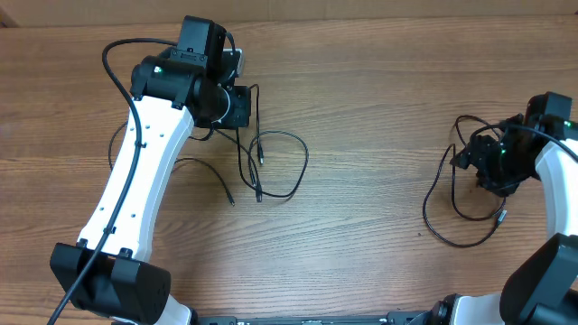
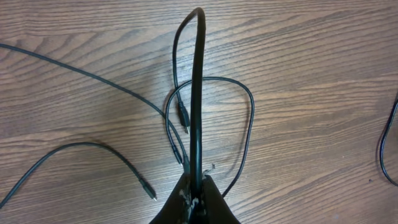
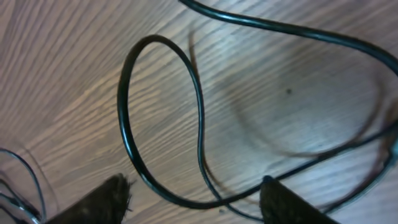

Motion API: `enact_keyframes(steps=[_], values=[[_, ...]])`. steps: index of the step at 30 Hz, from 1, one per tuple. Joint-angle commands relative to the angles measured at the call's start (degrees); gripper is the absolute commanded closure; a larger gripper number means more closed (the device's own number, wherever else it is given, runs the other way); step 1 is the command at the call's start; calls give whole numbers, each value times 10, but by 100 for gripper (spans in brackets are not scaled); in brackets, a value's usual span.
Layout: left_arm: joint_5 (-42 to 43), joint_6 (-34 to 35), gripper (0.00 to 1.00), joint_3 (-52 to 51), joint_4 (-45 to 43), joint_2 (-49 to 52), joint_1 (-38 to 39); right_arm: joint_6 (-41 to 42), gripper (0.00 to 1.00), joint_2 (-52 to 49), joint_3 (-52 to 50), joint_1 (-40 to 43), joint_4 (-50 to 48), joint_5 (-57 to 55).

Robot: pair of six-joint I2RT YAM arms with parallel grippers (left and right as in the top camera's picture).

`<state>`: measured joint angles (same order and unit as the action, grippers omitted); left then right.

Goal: Untangle cables

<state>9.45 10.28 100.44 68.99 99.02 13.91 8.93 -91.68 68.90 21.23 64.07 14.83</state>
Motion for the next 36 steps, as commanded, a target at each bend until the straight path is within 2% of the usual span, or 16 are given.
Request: enact_keyframes(steps=[1, 12, 14, 17, 18, 24, 32, 36], values=[[9, -11, 96, -2, 0, -8, 5, 0, 39, -1, -10, -4, -8, 17], [9, -11, 96, -2, 0, -8, 5, 0, 51, -2, -34, -29, -29, 22], [9, -11, 96, -2, 0, -8, 5, 0, 62, -2, -46, -36, -49, 21], [9, -11, 96, -2, 2, -8, 5, 0, 93, -2, -49, -38, -74, 13], [9, -11, 96, -2, 3, -8, 5, 0, 96, -2, -48, -38, -85, 13], [9, -11, 96, -2, 6, -8, 5, 51, 96, -2, 0, -22, -137, -51], [9, -10, 96, -2, 9, -8, 5, 52, 96, -1, 232, 38, -102, -58], [9, -10, 96, -2, 9, -8, 5, 52, 96, -1, 302, 56, -83, -58]])
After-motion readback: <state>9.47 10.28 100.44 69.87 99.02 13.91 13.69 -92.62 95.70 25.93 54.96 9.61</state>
